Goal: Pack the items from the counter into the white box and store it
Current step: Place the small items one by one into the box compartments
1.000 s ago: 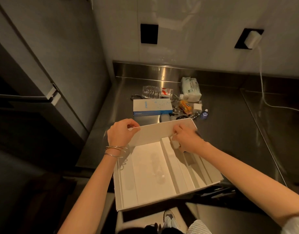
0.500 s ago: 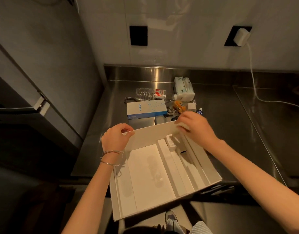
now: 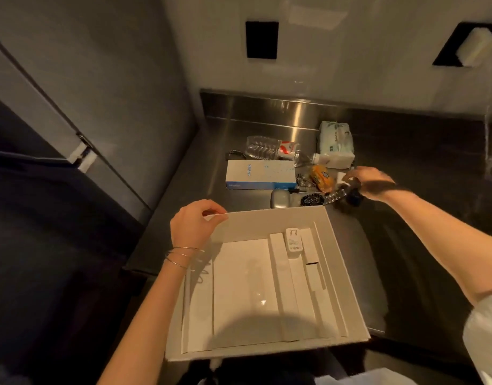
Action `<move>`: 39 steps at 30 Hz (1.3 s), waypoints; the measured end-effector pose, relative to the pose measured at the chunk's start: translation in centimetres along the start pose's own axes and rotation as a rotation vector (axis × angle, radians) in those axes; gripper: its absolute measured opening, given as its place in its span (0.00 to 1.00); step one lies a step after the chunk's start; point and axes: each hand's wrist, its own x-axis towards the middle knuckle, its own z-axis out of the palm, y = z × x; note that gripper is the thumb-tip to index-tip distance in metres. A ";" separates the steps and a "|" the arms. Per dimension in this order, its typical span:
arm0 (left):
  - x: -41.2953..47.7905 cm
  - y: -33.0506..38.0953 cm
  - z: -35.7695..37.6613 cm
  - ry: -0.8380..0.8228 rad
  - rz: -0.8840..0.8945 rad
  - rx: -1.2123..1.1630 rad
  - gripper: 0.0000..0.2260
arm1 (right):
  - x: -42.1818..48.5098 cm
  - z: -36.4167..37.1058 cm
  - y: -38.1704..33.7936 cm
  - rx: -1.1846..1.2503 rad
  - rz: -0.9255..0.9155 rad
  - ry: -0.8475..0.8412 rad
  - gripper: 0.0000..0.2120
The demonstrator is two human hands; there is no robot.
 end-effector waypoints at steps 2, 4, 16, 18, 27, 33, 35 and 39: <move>0.0 0.1 -0.1 0.008 -0.027 0.011 0.01 | 1.6 0.5 0.1 0.050 -0.010 -0.054 0.08; 0.1 0.2 0.0 0.002 -0.051 0.012 0.01 | 2.9 1.1 0.3 0.163 -0.008 -0.042 0.08; 0.2 0.3 0.1 0.020 -0.068 0.028 0.02 | 3.7 2.0 2.2 -0.093 -0.132 0.016 0.14; 0.2 0.2 0.2 0.023 -0.062 0.017 0.01 | 2.1 1.1 1.9 0.015 -0.079 0.094 0.18; 0.0 -0.5 0.4 0.028 0.021 0.008 0.02 | -11.6 -4.7 -5.2 1.228 0.055 -0.153 0.22; 0.0 -0.6 0.3 0.025 0.061 -0.005 0.03 | -18.1 -3.4 -10.4 0.836 -0.177 -0.152 0.21; 0.0 -0.6 0.2 0.018 0.069 -0.010 0.03 | -18.7 -2.1 -11.8 0.542 -0.311 -0.123 0.19; 0.2 -0.7 0.2 -0.002 0.079 -0.012 0.04 | -18.7 1.3 -14.1 0.216 -0.368 -0.187 0.21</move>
